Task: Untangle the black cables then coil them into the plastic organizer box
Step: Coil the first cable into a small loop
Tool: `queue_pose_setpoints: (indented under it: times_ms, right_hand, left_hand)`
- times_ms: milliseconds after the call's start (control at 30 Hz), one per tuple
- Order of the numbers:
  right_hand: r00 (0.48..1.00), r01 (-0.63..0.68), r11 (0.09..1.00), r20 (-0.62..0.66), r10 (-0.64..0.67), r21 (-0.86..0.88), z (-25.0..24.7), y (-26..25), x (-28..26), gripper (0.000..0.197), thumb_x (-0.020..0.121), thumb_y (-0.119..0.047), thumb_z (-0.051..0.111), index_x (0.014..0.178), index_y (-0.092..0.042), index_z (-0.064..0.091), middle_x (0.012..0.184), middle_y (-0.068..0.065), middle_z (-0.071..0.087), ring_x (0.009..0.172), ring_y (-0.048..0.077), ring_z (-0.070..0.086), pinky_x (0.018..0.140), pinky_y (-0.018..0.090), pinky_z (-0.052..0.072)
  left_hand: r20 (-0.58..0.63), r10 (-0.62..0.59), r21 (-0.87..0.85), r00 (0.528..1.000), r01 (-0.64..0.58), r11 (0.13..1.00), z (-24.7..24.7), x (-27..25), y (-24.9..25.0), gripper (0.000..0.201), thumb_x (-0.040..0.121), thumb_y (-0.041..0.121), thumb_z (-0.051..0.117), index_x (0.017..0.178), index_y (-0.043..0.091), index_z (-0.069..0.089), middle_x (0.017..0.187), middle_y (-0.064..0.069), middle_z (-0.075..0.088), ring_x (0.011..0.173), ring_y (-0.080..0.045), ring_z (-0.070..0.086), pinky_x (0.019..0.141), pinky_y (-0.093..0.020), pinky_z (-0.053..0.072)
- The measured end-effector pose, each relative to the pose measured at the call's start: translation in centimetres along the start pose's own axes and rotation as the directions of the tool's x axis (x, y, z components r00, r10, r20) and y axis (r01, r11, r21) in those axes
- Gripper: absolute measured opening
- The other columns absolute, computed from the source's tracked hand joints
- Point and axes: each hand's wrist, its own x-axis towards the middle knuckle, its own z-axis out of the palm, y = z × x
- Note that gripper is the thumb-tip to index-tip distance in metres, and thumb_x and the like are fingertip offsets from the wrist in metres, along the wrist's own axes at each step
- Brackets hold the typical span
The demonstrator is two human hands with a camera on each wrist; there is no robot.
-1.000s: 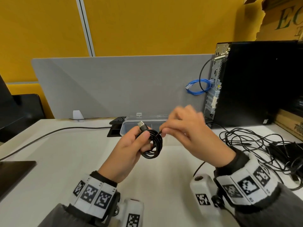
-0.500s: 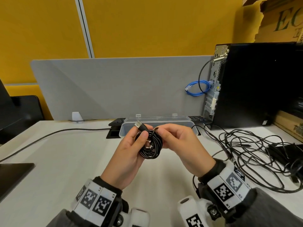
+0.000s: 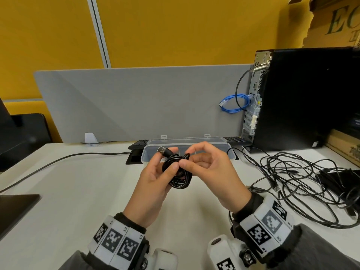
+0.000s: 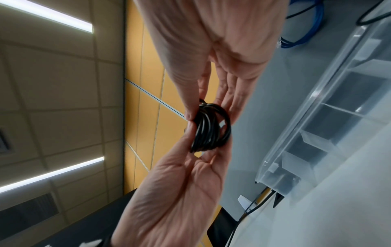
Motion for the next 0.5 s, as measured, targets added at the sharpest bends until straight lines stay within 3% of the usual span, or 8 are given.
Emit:
queue_pose_setpoints:
  times_ms: [133,267,333,500]
  right_hand:
    - [1.000,0.006,1.000,-0.003,-0.006,0.010,0.13,0.32,0.02,0.017,0.076,-0.014,0.075,0.085,-0.021,0.062,0.080,0.015,0.064,0.071,0.017,0.063,0.069,0.028,0.054]
    - [0.999,0.034,0.998,-0.010,-0.034,-0.047,0.33,0.70,0.04,0.016,0.077,-0.019,0.075,0.086,-0.023,0.061,0.086,0.019,0.066,0.070,0.016,0.062,0.069,0.028,0.054]
    - [0.998,0.064,0.991,-0.011,-0.066,-0.121,0.43,0.83,0.00,0.016,0.078,-0.022,0.073,0.087,-0.025,0.060,0.083,0.013,0.067,0.069,0.014,0.062,0.070,0.028,0.054]
    - [0.991,0.137,0.937,0.038,-0.132,-0.321,0.30,0.45,-0.18,0.015,0.082,-0.025,0.068,0.086,-0.030,0.054,0.077,-0.007,0.070,0.073,0.004,0.065,0.071,0.013,0.050]
  left_hand:
    - [0.019,-0.038,-0.022,0.999,0.039,0.999,-0.18,-0.08,-0.09,0.045,0.079,0.008,0.058,0.121,0.024,0.054,0.108,-0.012,0.069,0.101,-0.021,0.066,0.079,-0.023,0.054]
    - [0.005,-0.050,-0.040,0.999,0.051,0.998,-0.43,-0.10,-0.02,0.046,0.076,0.003,0.060,0.118,0.021,0.056,0.103,-0.013,0.071,0.093,-0.021,0.068,0.073,-0.024,0.054]
    - [0.009,-0.059,-0.045,0.998,0.060,0.997,-0.49,-0.16,0.09,0.050,0.072,0.006,0.063,0.119,0.021,0.057,0.104,-0.015,0.070,0.093,-0.022,0.068,0.074,-0.025,0.055]
    - [-0.027,-0.088,-0.055,0.996,0.086,0.995,-0.60,-0.33,0.15,0.056,0.064,0.004,0.070,0.116,0.022,0.060,0.091,-0.011,0.071,0.083,-0.018,0.068,0.076,-0.026,0.056]
